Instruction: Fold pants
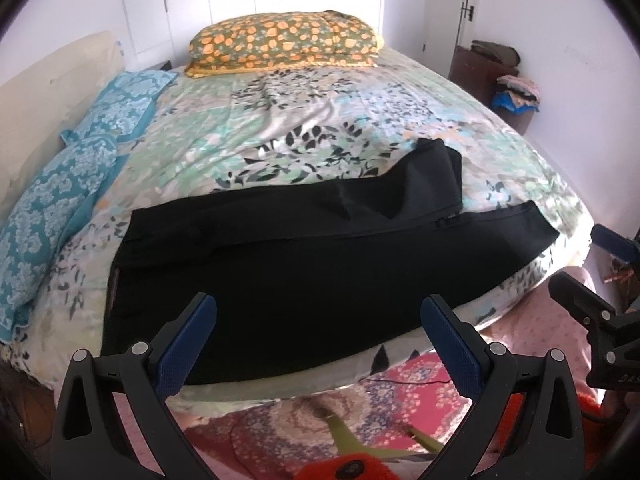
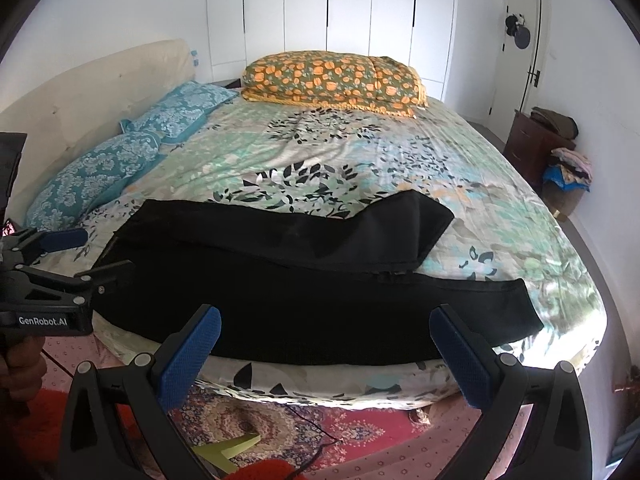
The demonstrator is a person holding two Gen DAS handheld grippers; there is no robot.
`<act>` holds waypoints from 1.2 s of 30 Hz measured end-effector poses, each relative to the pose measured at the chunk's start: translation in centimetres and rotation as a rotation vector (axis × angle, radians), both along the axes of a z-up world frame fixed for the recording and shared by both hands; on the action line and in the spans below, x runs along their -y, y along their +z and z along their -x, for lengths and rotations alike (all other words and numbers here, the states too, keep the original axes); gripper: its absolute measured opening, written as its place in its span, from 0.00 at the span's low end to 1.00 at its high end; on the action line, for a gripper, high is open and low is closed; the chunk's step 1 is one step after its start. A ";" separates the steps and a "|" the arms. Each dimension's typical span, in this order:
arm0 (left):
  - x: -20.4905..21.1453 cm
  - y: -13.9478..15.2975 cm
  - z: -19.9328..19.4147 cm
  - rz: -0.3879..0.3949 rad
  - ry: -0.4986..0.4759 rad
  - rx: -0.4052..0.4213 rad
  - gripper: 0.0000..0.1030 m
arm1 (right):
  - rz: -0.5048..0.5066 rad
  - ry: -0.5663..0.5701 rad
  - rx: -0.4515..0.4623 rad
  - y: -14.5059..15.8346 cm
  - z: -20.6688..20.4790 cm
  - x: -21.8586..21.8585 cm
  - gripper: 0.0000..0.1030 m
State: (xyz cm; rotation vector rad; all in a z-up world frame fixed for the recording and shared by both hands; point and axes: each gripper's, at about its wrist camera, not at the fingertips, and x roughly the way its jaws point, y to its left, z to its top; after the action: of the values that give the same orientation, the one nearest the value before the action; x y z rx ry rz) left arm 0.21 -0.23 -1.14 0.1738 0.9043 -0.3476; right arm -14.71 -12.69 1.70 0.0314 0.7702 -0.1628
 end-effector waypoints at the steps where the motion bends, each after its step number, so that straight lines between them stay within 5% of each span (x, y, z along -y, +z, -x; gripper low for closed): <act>1: 0.0 0.0 0.0 0.000 0.000 0.000 0.99 | 0.001 -0.004 -0.003 0.0 -0.1 0.0 1.00; 17: -1.2 -1.3 -0.7 -0.037 0.041 -0.044 0.99 | 0.061 -0.110 -0.134 -1.7 -1.1 0.9 1.00; 28: -5.3 -2.1 -0.6 -0.090 0.171 -0.043 0.99 | 0.179 0.012 -0.152 -2.1 -3.2 -3.9 1.00; 36: -10.9 -3.9 0.8 -0.172 0.329 -0.079 0.99 | 0.113 0.197 -0.134 -2.4 -4.3 -7.9 1.00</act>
State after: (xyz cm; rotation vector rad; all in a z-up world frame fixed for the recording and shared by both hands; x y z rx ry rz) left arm -0.61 10.69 -5.06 0.1665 1.0227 0.0293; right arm -10.39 -4.82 -0.65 -0.1631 0.8916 -0.0210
